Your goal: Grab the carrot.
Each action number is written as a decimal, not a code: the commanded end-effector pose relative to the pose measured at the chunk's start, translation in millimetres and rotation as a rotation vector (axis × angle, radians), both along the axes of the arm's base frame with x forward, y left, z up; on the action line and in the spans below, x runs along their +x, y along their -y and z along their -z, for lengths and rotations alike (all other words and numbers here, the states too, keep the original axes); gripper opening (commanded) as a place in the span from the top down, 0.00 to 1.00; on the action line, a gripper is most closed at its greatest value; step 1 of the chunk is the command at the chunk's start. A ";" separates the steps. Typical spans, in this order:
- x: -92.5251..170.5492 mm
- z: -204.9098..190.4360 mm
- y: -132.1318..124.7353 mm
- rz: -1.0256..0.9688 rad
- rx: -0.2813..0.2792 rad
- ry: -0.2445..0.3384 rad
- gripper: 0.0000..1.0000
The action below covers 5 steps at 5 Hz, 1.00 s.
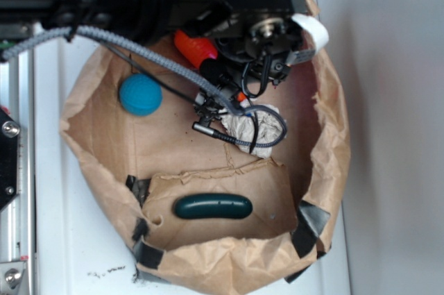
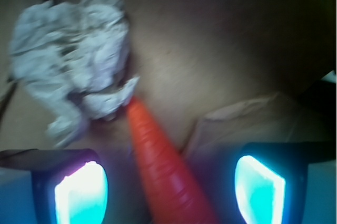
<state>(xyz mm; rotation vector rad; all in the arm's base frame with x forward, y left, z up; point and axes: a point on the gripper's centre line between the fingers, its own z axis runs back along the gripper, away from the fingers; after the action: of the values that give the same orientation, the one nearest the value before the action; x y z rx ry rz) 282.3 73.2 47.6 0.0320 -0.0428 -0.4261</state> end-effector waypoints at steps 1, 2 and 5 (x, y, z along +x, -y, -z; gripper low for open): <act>0.0 4.9 0.5 -0.003 0.066 0.088 1.00; -0.4 5.6 -0.9 -0.023 0.066 0.113 1.00; -7.4 -49.7 4.6 -0.116 -0.032 0.130 1.00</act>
<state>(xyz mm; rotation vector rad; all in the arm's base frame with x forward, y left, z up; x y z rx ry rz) 262.6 65.4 72.5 -0.0039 -0.0989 -0.3123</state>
